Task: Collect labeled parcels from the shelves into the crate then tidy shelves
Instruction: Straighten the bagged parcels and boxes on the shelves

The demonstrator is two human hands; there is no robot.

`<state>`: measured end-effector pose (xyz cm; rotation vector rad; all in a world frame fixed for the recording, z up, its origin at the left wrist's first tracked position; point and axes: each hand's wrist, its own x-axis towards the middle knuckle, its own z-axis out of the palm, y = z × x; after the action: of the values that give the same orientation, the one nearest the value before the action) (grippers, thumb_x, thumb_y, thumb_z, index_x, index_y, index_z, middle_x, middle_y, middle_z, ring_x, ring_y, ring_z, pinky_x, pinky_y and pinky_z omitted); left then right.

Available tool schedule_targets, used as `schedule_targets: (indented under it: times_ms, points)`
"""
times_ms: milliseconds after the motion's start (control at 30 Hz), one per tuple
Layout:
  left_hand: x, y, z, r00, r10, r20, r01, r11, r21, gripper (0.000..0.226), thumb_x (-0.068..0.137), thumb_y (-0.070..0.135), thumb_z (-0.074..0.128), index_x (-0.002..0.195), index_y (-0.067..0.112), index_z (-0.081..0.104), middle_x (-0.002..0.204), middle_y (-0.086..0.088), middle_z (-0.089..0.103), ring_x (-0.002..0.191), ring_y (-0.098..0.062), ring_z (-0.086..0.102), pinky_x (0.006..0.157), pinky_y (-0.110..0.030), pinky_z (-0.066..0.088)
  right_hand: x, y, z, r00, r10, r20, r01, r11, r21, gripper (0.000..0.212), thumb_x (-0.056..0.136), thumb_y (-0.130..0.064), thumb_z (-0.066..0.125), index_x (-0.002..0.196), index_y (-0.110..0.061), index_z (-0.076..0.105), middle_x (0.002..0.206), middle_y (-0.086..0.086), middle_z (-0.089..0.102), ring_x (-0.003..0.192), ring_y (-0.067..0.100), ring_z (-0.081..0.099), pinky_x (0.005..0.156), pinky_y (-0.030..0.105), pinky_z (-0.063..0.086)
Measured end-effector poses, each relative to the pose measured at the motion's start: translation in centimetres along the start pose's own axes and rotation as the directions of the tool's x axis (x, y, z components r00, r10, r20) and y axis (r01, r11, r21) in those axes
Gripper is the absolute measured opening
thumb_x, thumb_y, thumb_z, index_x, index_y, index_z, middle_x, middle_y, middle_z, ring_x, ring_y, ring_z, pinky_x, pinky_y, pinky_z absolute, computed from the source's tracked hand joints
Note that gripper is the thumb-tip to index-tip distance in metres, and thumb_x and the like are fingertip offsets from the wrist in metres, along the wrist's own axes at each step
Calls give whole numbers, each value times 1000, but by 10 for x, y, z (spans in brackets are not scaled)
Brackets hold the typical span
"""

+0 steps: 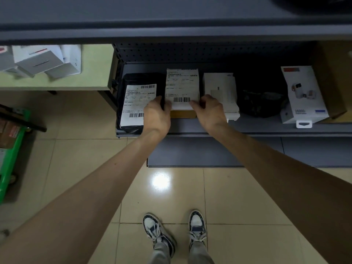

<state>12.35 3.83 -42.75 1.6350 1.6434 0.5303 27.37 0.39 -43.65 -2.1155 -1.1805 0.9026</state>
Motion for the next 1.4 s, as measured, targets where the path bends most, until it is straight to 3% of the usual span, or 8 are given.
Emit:
schedule_targets:
  times_ms: [167,267,367,600,1000,1167,1267,1400]
  points:
    - [-2,18,-13,974,225,32,-224,927,302,36,104,29,48,132,8,56,125,-12,58,110,-28,57,87,-33,47,-4,0,-34,990,-137,41,143,923,-358,43,100,-41,46,119,-3,56,117,17,56,109,33,54,84,38,49]
    - [-9,42,-13,886,416,207,-457,699,551,40,103,32,48,135,8,55,133,-13,57,119,-31,56,90,-43,50,-12,-1,-63,962,-254,102,260,734,-628,45,102,-40,42,122,-2,54,121,20,54,112,35,52,86,39,45]
    - [-16,68,-2,826,443,348,-555,533,639,44,104,39,44,134,9,55,133,-12,57,118,-30,56,90,-42,50,-19,2,-91,937,-323,133,317,623,-716,44,102,-38,42,126,-4,54,127,20,53,118,35,49,93,40,42]
    - [-26,101,31,799,426,425,-596,465,655,45,104,41,43,133,9,54,134,-10,55,121,-29,52,92,-41,48,-25,17,-127,937,-334,104,298,607,-736,42,101,-39,43,123,-5,57,125,16,55,117,32,49,92,38,42]
    - [-36,67,50,794,382,473,-607,547,577,40,102,33,49,131,5,55,129,-15,55,118,-30,54,92,-38,47,-26,33,-80,964,-226,138,260,704,-661,37,99,-32,48,117,0,56,119,20,56,114,34,51,85,41,49]
    - [-39,62,56,760,410,505,-646,386,658,40,103,32,42,132,7,53,129,-15,56,119,-31,53,104,-37,38,-17,42,-78,981,-122,152,191,757,-625,38,99,-33,49,116,1,54,117,22,56,112,36,52,86,39,47]
    - [-35,58,62,752,403,521,-643,275,715,43,102,35,41,135,8,51,133,-15,56,124,-32,52,118,-48,24,-11,47,-77,988,-98,120,151,792,-592,40,99,-30,50,118,5,53,119,25,55,114,38,52,88,39,46]
    - [-33,56,72,767,384,514,-609,183,771,51,99,39,45,140,9,49,131,-15,59,124,-32,54,121,-58,13,-5,53,-70,994,-92,56,107,814,-571,42,101,-29,48,121,8,52,124,27,48,117,39,47,92,40,44]
